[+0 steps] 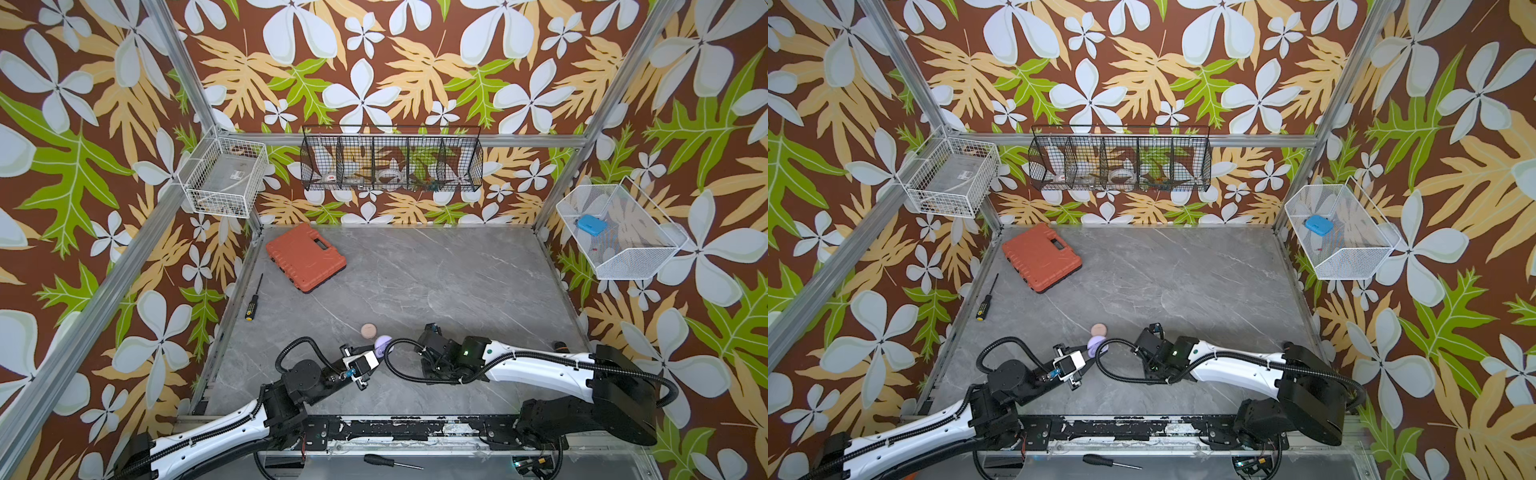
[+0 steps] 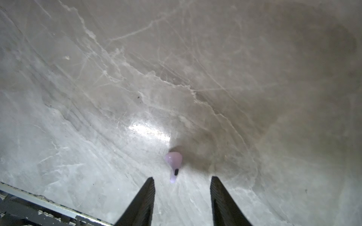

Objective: Insert wireless bluetooth earbuds into charging case
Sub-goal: Pick up the wireless bluetooth earbud from the bottom-center of the table.

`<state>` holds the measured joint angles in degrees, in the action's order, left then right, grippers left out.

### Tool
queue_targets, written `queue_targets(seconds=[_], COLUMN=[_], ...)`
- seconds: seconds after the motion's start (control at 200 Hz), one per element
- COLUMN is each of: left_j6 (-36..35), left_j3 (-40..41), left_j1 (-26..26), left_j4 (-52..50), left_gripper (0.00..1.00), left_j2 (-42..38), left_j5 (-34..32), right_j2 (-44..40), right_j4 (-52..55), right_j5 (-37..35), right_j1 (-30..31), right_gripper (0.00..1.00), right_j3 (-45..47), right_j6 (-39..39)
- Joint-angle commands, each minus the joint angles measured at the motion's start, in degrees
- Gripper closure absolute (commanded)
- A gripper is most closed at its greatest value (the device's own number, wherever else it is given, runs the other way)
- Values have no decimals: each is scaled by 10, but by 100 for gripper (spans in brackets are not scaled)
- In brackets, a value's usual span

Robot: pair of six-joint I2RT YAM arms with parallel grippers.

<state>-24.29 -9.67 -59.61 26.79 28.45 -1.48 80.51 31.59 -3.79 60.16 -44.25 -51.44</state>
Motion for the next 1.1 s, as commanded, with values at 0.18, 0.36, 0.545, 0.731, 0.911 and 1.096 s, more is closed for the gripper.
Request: queue_targets(seconds=[0.18,0.36,0.545,0.731,0.911,1.096], left_j6=[-7,-8,-9,-9,-8,-8], left_j3=[0,0,0,1,1,1], left_j1=[-1,-1,-1,-1,-1,-1], left_j4=[5,4,4,3,3,2], left_gripper=[100,100,100,100,100,100], left_j2=[-3,-4,-6,-7,-7,-7], left_j5=[0,0,-1,-1,-1,0], right_j2=[33,47,65,72,78,83], right_j4=[0,4,4,0,-6,-7], right_j5=[-6,-19,-22,-21,-19,-19], right_j1=[12,15,15,16,18,19], right_gripper=[58,63,69,70,71,73], right_j3=[-16,-26,-30,-30,-29,-30], right_j6=[6,8,6,4,1,-4])
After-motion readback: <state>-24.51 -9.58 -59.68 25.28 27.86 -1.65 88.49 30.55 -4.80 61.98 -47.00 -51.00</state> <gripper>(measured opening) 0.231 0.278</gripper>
